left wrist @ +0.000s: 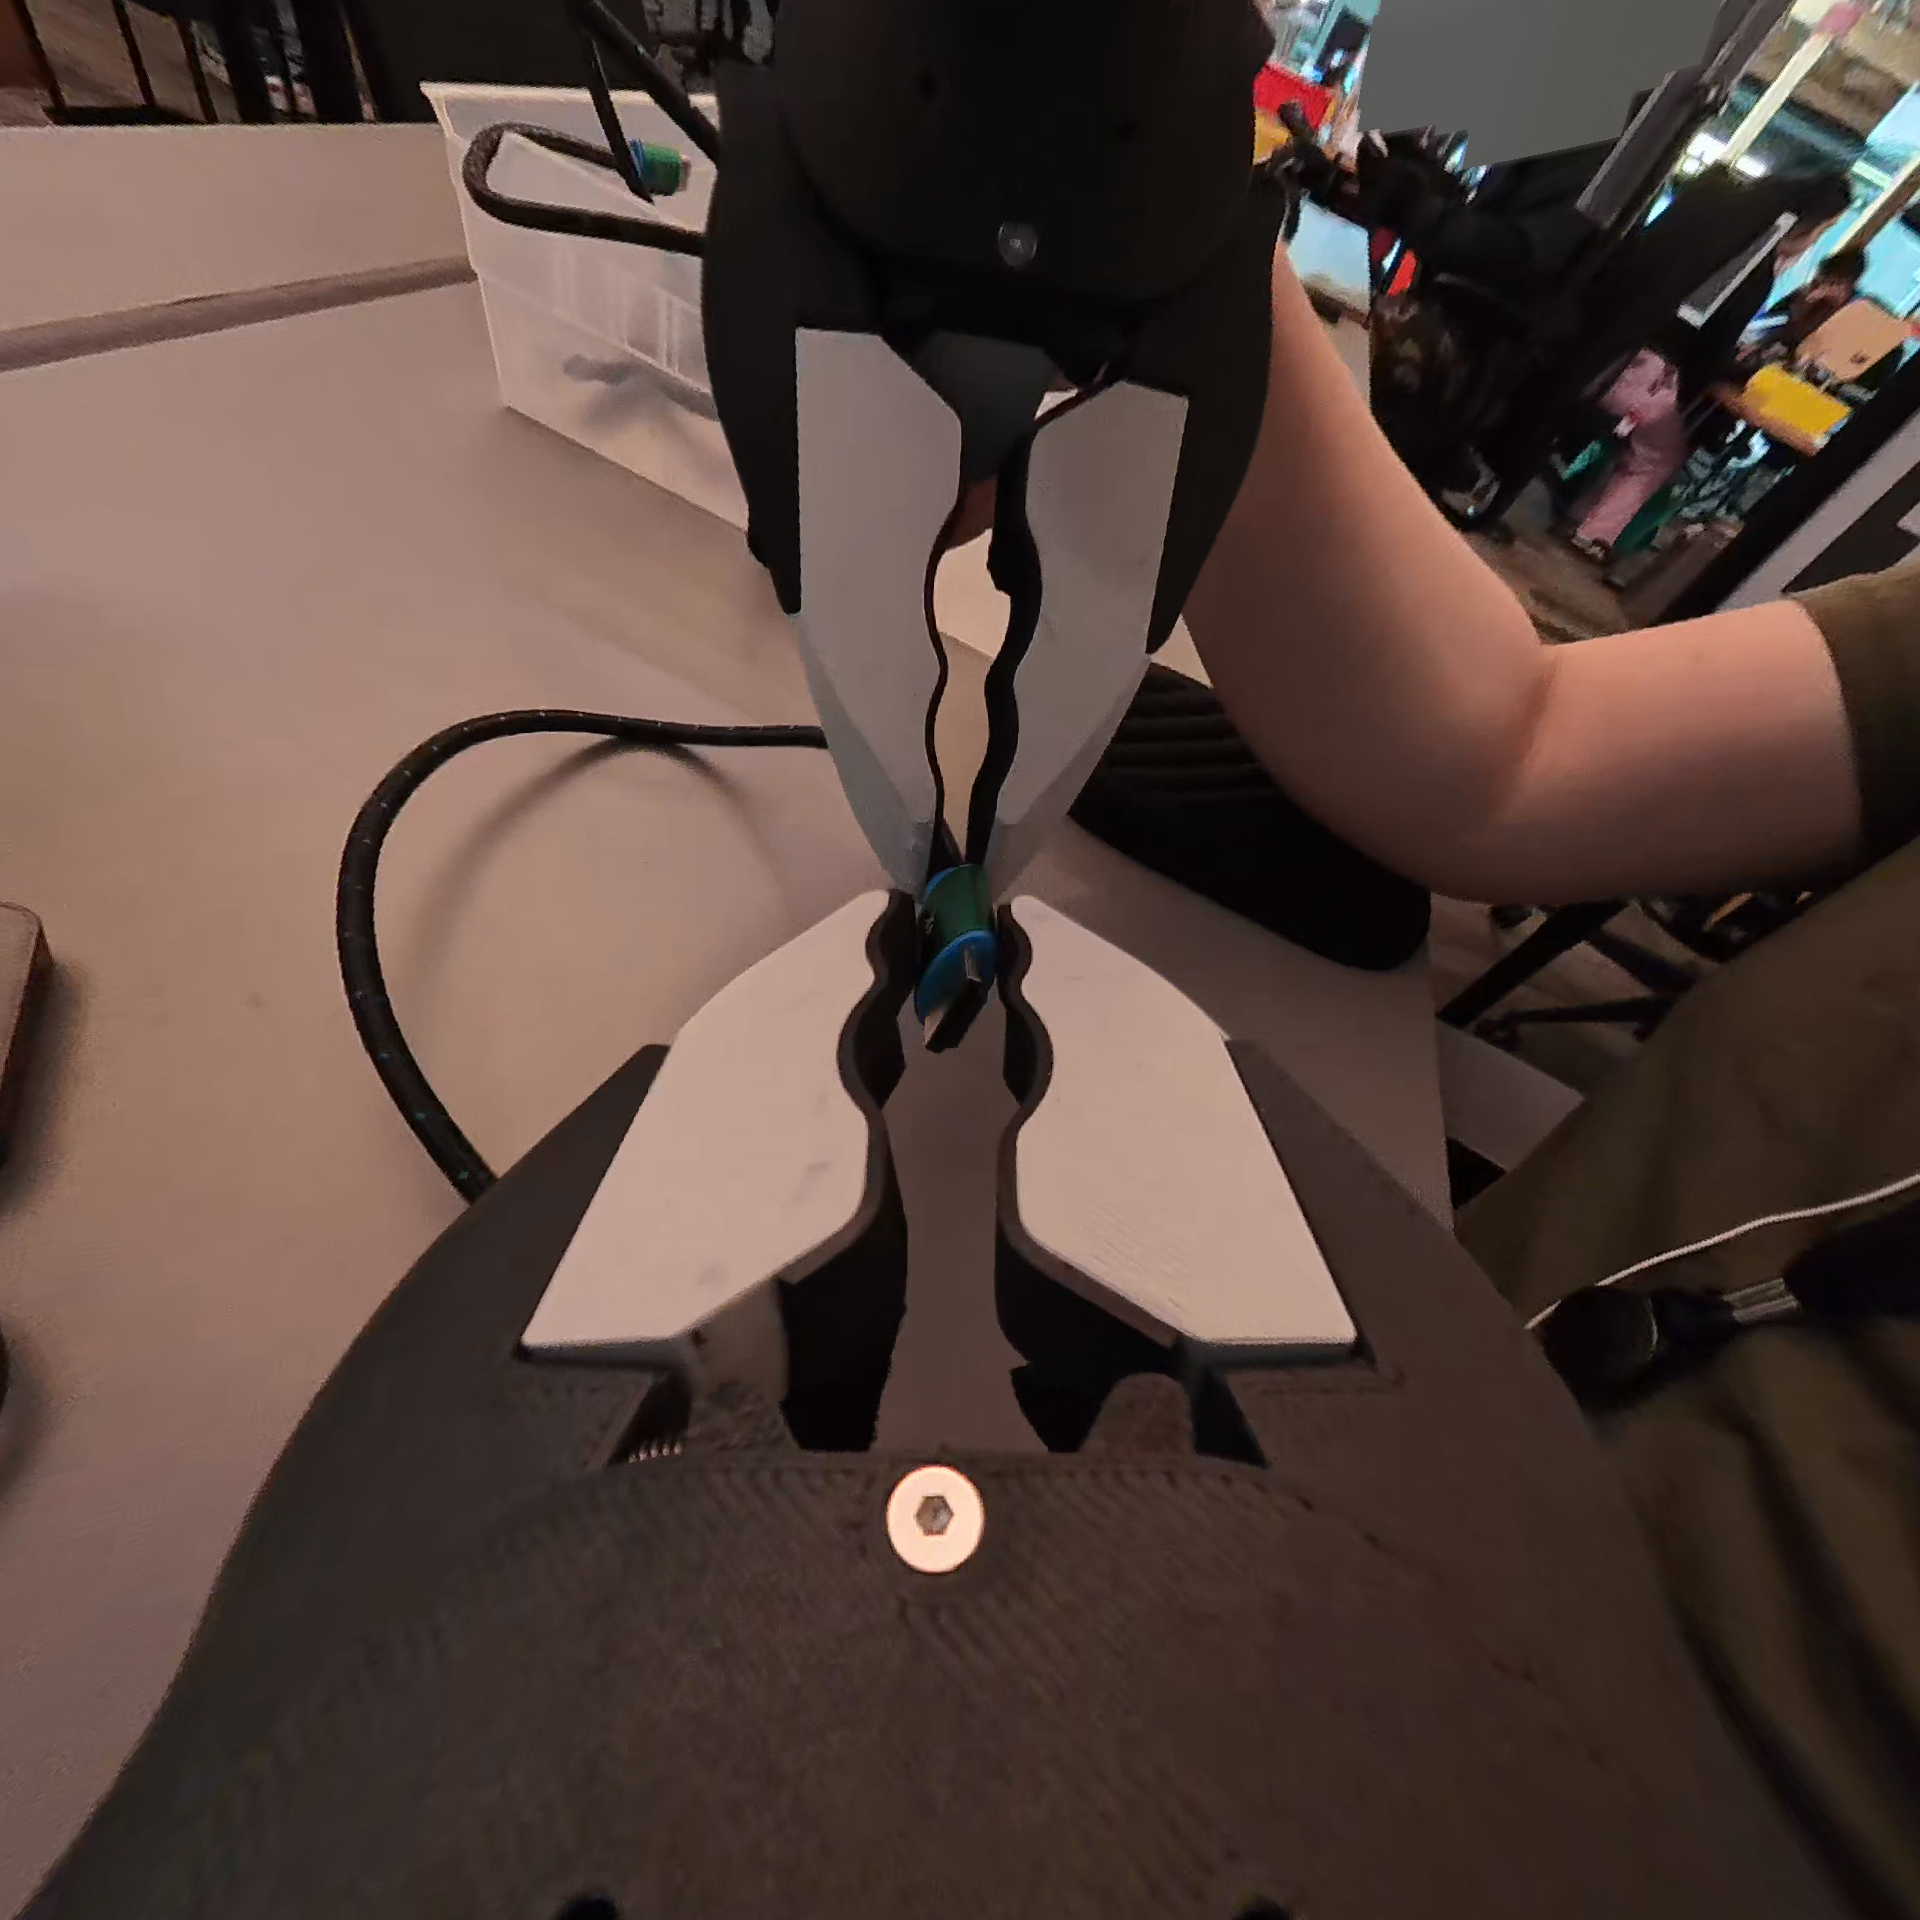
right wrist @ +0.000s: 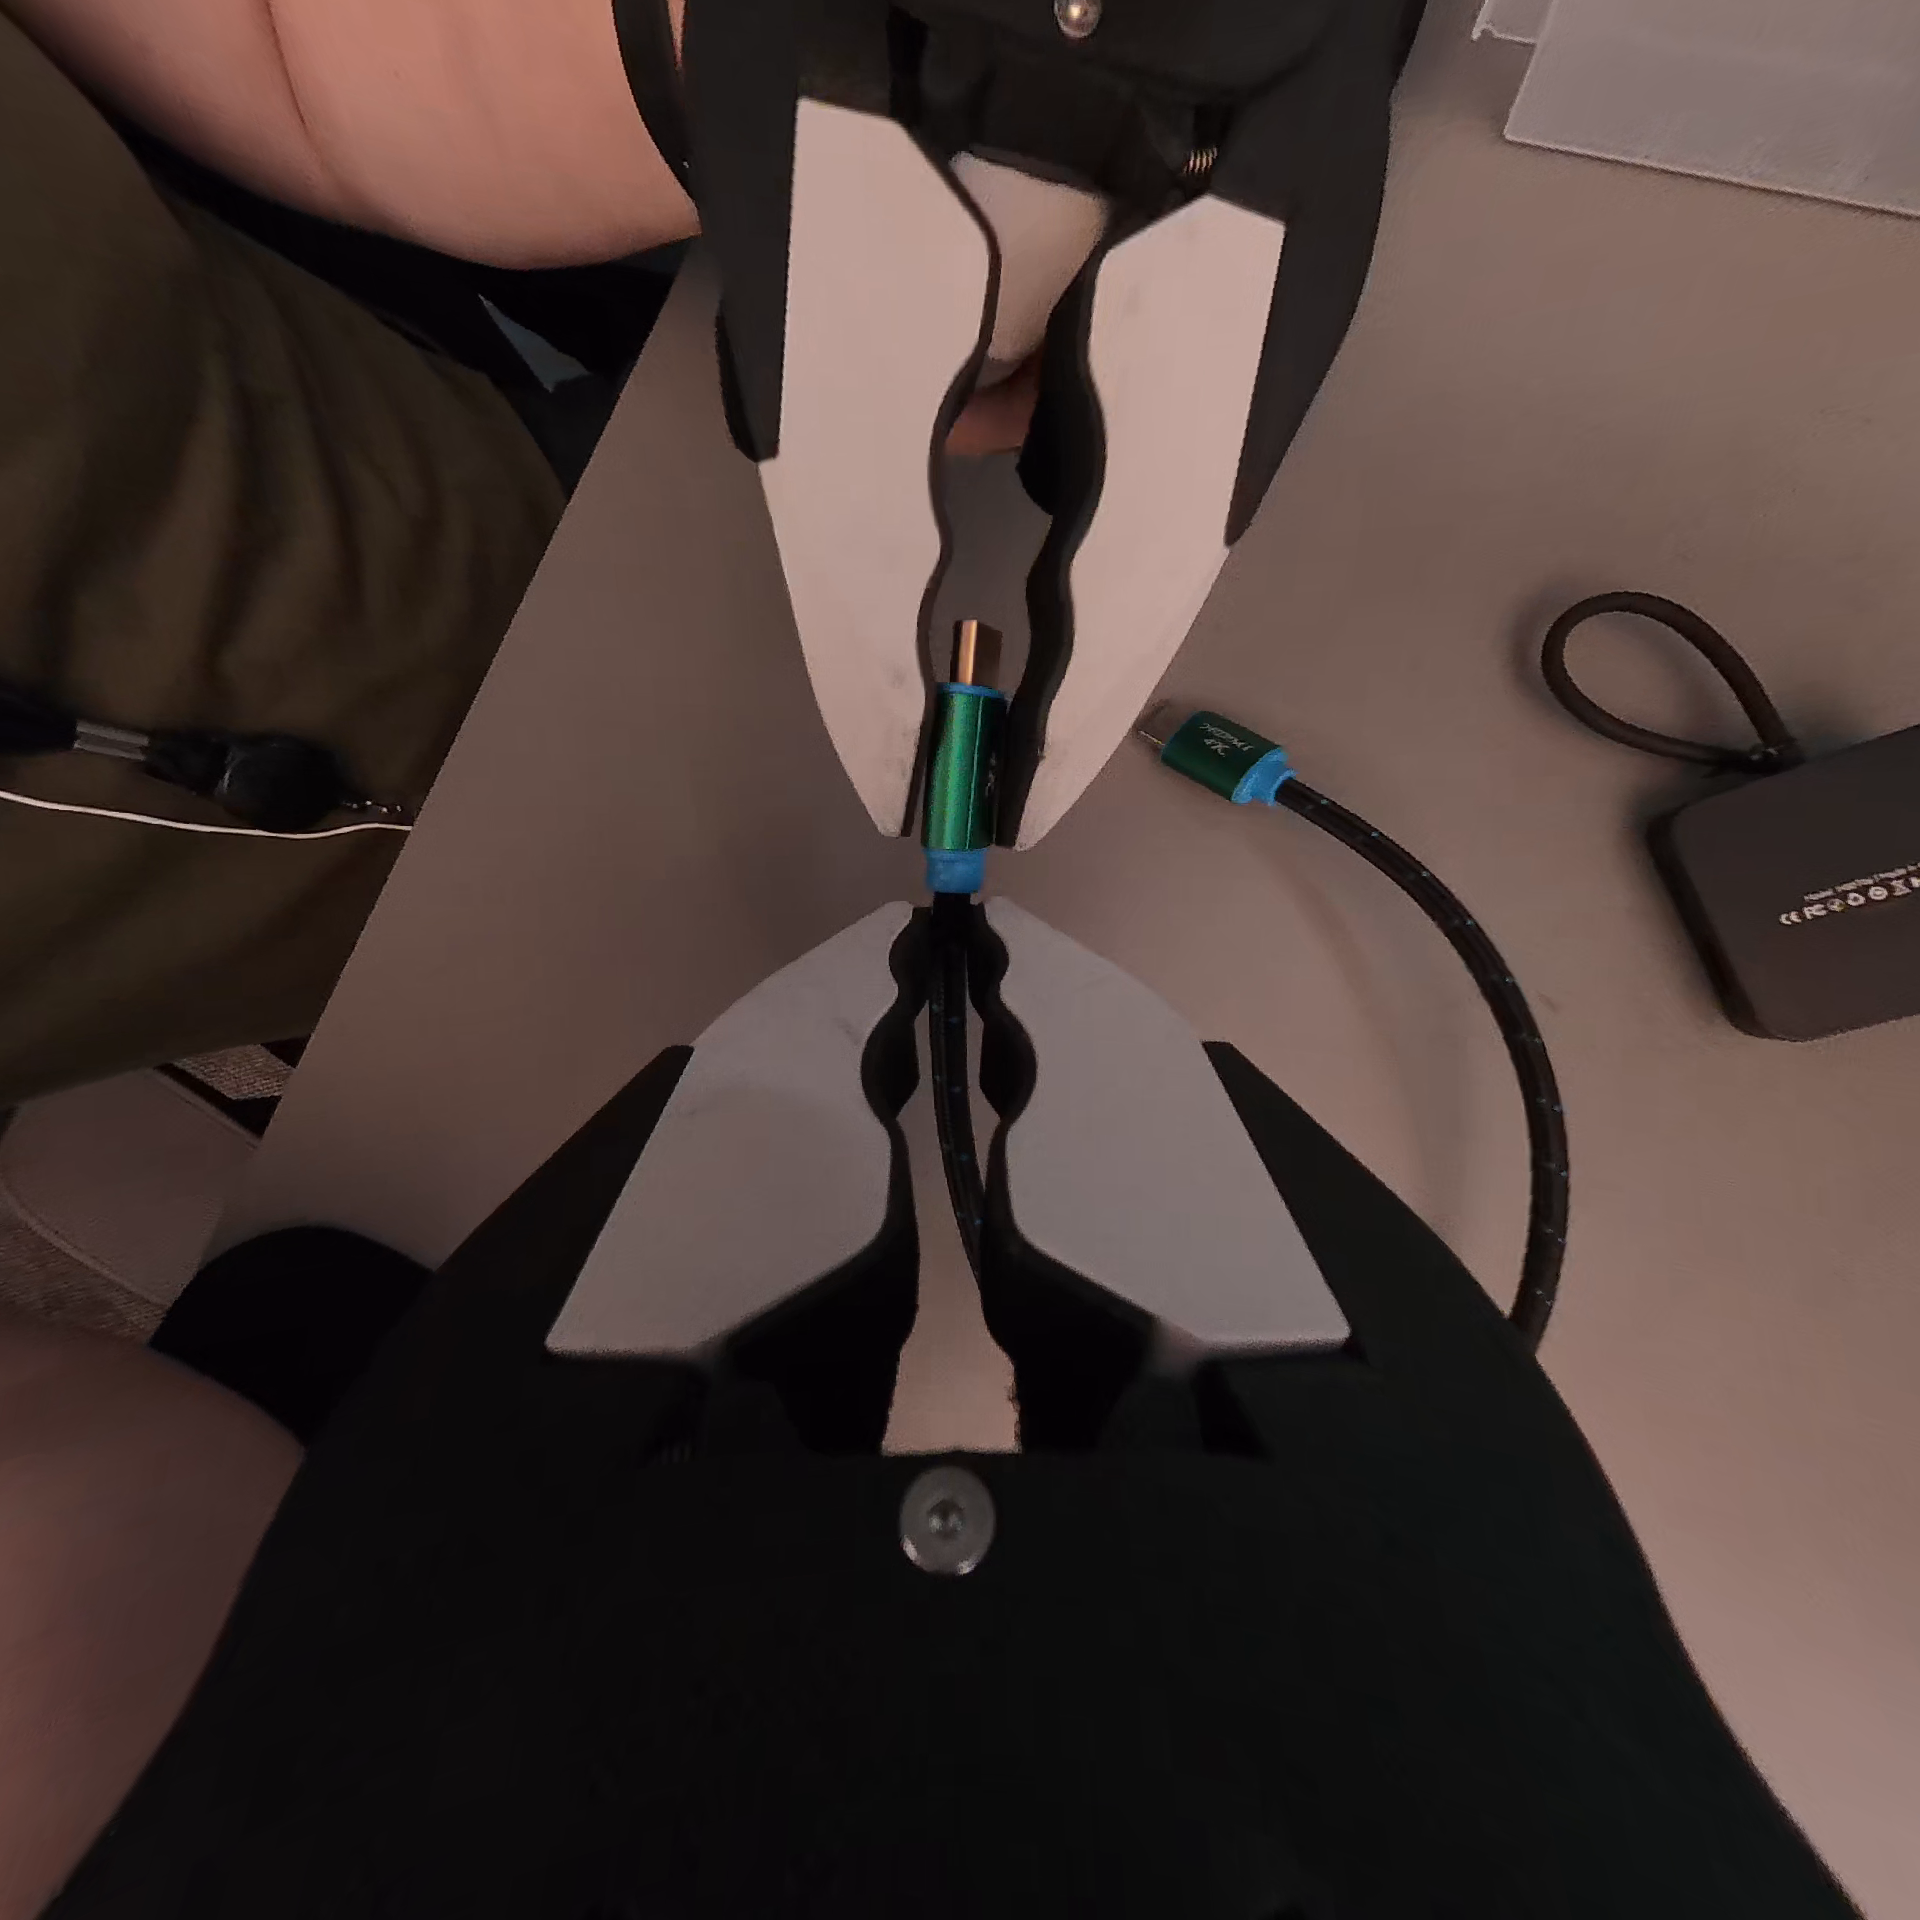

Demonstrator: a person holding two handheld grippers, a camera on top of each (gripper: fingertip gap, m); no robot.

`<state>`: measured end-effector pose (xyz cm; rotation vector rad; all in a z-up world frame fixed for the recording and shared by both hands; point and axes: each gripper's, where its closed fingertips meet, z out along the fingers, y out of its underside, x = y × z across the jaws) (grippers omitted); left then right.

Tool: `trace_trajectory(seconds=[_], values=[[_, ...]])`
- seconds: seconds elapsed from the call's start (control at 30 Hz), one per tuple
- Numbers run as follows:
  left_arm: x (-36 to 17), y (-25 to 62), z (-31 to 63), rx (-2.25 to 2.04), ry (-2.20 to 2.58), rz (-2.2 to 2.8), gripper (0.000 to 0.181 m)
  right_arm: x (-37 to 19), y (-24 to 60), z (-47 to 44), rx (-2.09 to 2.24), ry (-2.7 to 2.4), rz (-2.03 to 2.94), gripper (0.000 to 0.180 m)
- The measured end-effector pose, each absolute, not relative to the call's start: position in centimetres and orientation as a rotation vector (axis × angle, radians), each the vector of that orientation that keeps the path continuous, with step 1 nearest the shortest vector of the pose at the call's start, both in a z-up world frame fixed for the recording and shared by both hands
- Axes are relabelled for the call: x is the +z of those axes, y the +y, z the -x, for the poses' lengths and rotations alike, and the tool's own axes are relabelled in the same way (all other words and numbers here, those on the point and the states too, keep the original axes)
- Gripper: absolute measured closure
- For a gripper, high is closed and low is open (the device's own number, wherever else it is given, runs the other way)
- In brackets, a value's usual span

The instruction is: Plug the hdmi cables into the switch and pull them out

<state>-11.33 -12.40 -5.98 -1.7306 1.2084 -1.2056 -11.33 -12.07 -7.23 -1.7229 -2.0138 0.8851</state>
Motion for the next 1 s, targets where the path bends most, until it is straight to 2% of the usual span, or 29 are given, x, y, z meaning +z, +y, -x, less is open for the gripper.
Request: trace_trajectory(seconds=[0.23,0.4,0.6,0.77,1.0], values=[[-5.5,-11.6,11.7,-1.161,1.166,1.747,0.168,-6.6,-11.3,11.7,0.832,-1.972,1.639,0.172],[-3.5,-10.2,13.3,-1.267,0.989,1.786,0.169,-5.0,-10.0,11.9,0.72,-1.895,1.529,0.158],[0.3,-8.7,15.2,-1.511,0.72,1.772,0.169,-0.3,-8.6,13.4,0.597,-1.719,1.308,0.148],[3.4,-8.4,15.9,-1.755,0.548,1.694,0.169,3.5,-7.2,14.7,0.513,-1.524,1.116,0.147],[6.2,-8.6,16.5,-1.874,0.523,1.616,0.169,7.0,-8.5,14.6,0.466,-1.442,0.891,0.148]])
